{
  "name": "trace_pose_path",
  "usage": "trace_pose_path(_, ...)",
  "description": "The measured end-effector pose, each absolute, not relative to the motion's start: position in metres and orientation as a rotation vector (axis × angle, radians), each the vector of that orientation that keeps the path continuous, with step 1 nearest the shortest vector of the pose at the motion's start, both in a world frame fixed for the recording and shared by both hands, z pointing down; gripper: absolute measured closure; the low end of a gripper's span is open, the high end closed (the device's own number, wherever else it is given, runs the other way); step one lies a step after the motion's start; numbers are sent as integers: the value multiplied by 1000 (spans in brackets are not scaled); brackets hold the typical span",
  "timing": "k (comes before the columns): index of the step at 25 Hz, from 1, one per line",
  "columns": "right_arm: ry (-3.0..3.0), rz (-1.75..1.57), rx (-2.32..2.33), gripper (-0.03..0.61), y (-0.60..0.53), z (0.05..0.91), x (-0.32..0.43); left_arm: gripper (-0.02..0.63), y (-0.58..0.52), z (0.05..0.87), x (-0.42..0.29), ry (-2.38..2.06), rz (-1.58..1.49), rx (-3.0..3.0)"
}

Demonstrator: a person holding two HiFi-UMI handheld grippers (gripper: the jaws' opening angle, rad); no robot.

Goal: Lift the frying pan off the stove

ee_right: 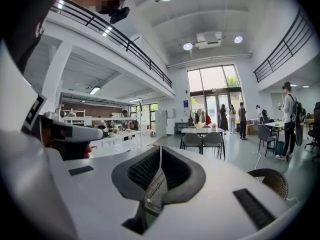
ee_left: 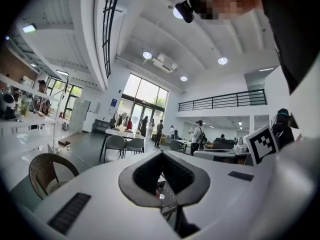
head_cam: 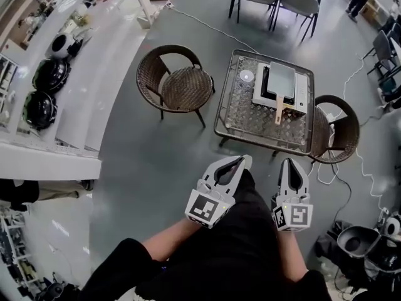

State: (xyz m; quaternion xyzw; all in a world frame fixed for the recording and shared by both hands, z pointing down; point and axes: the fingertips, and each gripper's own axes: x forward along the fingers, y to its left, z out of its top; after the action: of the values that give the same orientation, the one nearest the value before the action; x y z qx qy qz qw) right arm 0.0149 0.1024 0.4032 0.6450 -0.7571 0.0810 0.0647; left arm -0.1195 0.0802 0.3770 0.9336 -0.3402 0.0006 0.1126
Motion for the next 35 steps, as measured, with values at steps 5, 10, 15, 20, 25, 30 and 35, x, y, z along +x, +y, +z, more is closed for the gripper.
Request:
trace_pose_path(5,-2296,303,1923,548,46,419,57,607,21,400,-72,-992,96,2685)
trace_pose_path(10,-2269,466,1887,548,1,460,105,607,-29,409,-18,-956,199,2729)
trace_pose_path(15,-2234,580,1876,546,-50,494,143,607,-80,436,18,-1013,277,2675)
trace_pose_path(20,-2181,683,1876,546,-83,532,168,607,-116,442,52,-1014,260,2607)
trace_pose_path(25,-2126,636,1803,546,-119,565,179,607,-146,463,77,-1029,264,2562)
trace_pose_path(30,-2105,731,1741,440,-144,602,186,607,-168,491,91,-1033,318,2549)
trace_pose_path(35,-2047,903,1747,417,-167,645,188,607,-186,511,92,-1061,336,2517)
